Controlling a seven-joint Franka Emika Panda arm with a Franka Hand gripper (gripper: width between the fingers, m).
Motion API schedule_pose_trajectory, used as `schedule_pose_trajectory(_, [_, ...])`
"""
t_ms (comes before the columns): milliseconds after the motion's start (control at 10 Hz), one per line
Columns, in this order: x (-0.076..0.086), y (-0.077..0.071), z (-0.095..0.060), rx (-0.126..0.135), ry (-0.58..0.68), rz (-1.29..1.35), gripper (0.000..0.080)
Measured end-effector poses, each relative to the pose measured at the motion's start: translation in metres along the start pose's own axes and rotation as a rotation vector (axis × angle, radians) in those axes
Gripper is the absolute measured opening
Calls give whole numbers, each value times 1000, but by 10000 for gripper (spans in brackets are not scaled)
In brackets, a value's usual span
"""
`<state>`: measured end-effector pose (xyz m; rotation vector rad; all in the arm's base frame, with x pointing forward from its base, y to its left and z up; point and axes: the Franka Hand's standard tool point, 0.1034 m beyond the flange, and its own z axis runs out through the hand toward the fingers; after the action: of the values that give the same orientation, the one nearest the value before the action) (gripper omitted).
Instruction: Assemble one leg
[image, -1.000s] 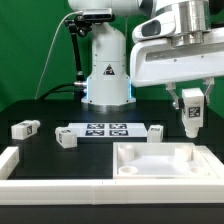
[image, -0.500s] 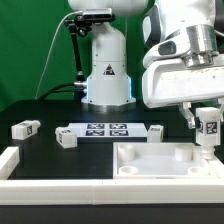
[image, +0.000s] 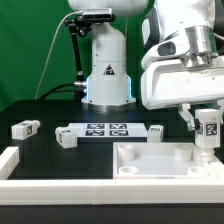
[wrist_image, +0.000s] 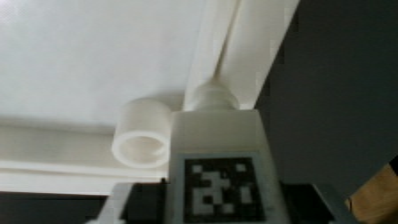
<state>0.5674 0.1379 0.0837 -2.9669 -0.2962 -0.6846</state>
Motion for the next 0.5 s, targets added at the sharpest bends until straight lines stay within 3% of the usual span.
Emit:
schedule_pose_trajectory(300, [33,19,6,-5,-29,-34,290])
schedule_pose_trajectory(500, [37,30,15,-10,-34,-34,290])
